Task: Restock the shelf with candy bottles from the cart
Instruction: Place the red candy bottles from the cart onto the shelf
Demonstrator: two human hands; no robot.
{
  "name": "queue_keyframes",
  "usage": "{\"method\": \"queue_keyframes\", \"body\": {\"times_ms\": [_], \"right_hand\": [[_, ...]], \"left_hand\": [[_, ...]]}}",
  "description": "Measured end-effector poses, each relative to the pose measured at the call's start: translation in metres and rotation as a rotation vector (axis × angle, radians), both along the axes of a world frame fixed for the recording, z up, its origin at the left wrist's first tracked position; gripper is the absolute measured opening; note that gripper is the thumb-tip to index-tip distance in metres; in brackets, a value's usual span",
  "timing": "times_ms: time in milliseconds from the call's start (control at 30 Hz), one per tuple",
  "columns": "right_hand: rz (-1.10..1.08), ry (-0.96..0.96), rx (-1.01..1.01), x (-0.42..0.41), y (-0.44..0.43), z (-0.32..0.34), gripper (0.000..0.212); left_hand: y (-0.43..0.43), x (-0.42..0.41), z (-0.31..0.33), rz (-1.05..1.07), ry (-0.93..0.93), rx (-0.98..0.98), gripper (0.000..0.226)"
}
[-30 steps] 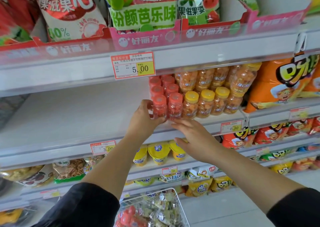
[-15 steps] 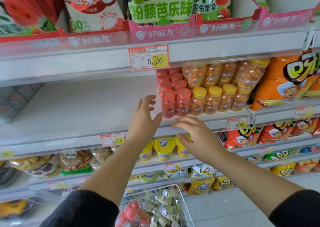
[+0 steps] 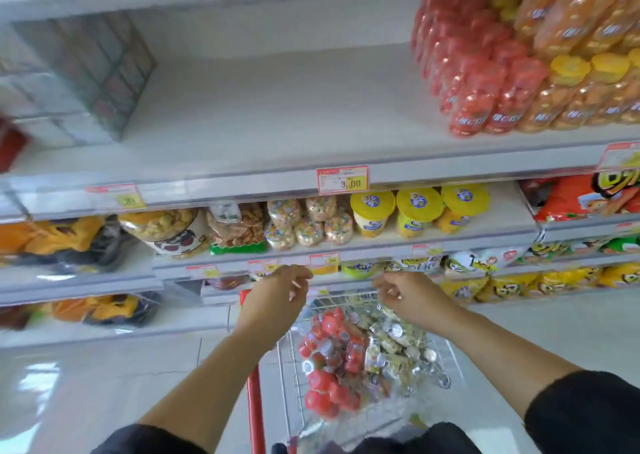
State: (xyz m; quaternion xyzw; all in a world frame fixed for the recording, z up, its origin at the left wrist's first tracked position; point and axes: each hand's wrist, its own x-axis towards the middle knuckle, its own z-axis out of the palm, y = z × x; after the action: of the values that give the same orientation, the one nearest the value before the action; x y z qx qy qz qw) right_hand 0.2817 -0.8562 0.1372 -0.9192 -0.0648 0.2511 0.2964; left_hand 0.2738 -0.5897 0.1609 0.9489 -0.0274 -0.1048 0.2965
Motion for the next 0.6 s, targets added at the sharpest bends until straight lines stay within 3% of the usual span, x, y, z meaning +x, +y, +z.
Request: {"method": "queue_keyframes", "body": {"times_ms": [200, 400, 533, 600], "right_hand": [[-0.072, 0.208, -0.032, -0.036, 0.041, -0.084, 0.028], [-0.004, 0.287, -0.127, -0.041, 0.061, -0.163, 0.026], [0.02, 0.296, -0.127, -0.032, 0.078, -0.212, 0.033], [0.035, 0.274, -0.175, -0.029, 0.086, -0.23, 0.047]], "left_hand": [[0.039, -0.022, -0.063, -0.116, 0.2, 0.073, 0.026], [0.035, -0.026, -0.129, -0.232, 0.319, 0.109, 0.029], [0.026, -0.017, -0.172, -0.271, 0.368, 0.156, 0.033], [0.021, -0.012, -0.191, -0.292, 0.404, 0.209, 0.036]]}}
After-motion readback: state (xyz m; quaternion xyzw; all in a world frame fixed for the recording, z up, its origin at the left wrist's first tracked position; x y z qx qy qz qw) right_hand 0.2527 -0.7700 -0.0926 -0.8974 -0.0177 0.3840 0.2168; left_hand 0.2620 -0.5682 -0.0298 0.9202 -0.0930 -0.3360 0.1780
